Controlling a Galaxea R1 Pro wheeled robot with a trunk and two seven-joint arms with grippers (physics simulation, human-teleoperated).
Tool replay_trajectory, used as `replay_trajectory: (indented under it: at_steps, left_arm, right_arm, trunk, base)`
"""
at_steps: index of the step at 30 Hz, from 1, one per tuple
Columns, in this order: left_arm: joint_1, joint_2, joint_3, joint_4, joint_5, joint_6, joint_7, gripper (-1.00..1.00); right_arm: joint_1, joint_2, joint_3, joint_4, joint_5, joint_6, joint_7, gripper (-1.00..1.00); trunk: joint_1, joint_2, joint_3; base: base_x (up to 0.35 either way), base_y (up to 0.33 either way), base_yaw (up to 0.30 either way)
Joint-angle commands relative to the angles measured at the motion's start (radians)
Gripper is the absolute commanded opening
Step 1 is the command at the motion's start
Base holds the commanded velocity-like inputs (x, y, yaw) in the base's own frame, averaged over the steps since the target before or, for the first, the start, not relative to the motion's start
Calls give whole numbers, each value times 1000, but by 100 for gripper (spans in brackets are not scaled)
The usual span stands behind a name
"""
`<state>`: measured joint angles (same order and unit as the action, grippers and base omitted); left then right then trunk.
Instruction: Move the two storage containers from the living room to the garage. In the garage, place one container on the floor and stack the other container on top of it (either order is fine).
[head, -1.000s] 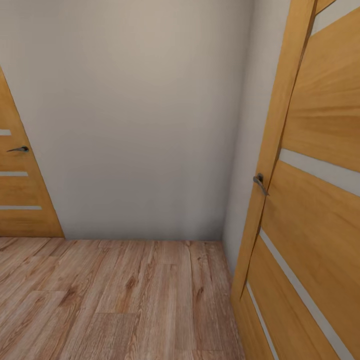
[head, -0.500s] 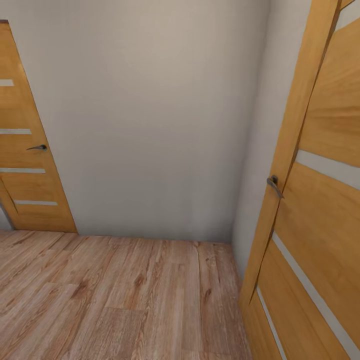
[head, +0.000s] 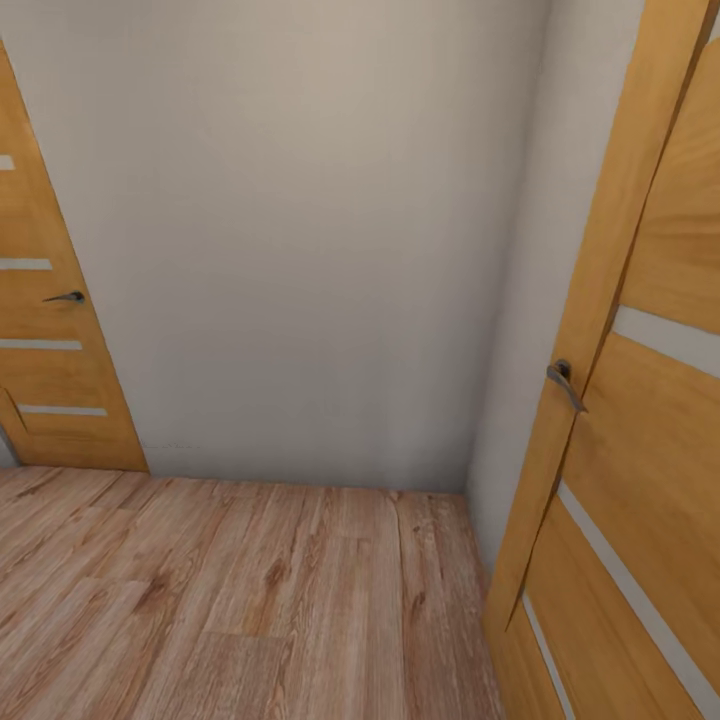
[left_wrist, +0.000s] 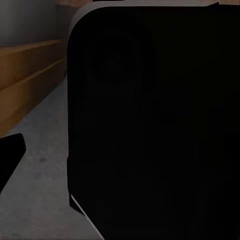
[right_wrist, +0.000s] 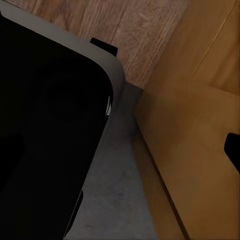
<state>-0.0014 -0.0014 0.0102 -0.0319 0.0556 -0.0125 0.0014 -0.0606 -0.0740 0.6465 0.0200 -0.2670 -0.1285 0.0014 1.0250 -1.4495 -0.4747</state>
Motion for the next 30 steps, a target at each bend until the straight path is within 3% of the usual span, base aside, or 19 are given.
replay_trajectory:
  at_steps: [1,30]
  left_arm:
    - [0,0,0,0,6,-1,0,100]
    - [0,0,0,0,6,-1,0,100]
  right_arm:
    - [-1,0,8,3,-9,-5,0,100]
    - [-1,1,8,2,-8,-5,0,100]
  trunk:
    - [0,0,-1]
    - [0,0,-1]
  base:
    - [15,0,0]
    - [1,-25,0]
